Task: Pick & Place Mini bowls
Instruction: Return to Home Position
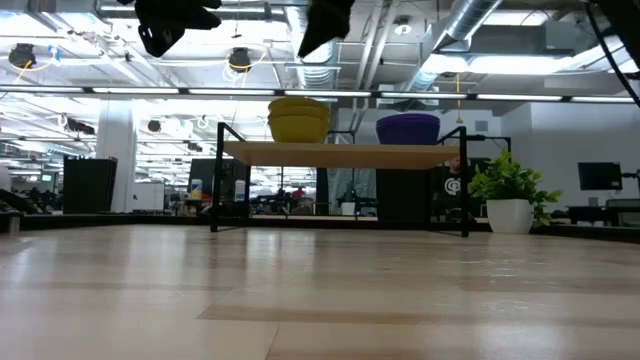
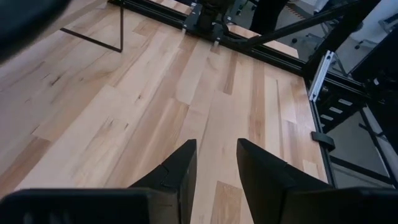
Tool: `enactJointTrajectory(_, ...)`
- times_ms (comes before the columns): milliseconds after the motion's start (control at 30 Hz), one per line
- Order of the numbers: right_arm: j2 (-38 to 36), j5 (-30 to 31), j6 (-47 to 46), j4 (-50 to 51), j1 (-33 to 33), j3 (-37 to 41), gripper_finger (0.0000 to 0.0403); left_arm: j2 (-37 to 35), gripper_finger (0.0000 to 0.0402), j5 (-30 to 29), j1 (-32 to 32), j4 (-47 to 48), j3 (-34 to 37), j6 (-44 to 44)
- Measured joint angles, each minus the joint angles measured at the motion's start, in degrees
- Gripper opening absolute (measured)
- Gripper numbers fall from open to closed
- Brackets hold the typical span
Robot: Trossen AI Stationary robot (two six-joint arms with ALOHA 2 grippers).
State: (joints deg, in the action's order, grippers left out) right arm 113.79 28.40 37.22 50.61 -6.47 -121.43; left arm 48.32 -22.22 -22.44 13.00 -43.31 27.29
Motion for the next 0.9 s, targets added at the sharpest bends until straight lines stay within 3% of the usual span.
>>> enactJointTrajectory(100, -2.9, -1.4, -3.9, 0.5, 0.5, 0.0, 0.0113, -0.9, 0.0113, 0.0, 0.0, 0.0, 0.0, 0.0)
enactJointTrajectory(333, -10.3, -10.9, -17.3, 4.6, 0.6, 0.0, 0.0113, -6.6, 0.0113, -1.4, 0.0, 0.0, 0.0, -2.4)
enactJointTrajectory(600, -18.5, -11.8, -33.0, 14.1, 0.6, 0.0, 0.0113, -15.6, 0.0113, -6.5, 0.0, 0.0, 0.0, -12.0)
enactJointTrajectory(733, -22.1, -12.5, -36.0, 18.4, 2.1, 0.0, 0.0113, -20.2, 0.0113, -6.7, 0.0, 0.0, 0.0, -17.4)
enactJointTrajectory(900, -26.1, -16.6, -37.3, 18.2, 6.3, 0.0, 0.0113, -26.7, 0.0113, -6.4, 0.0, 2.1, 0.0, -18.1)
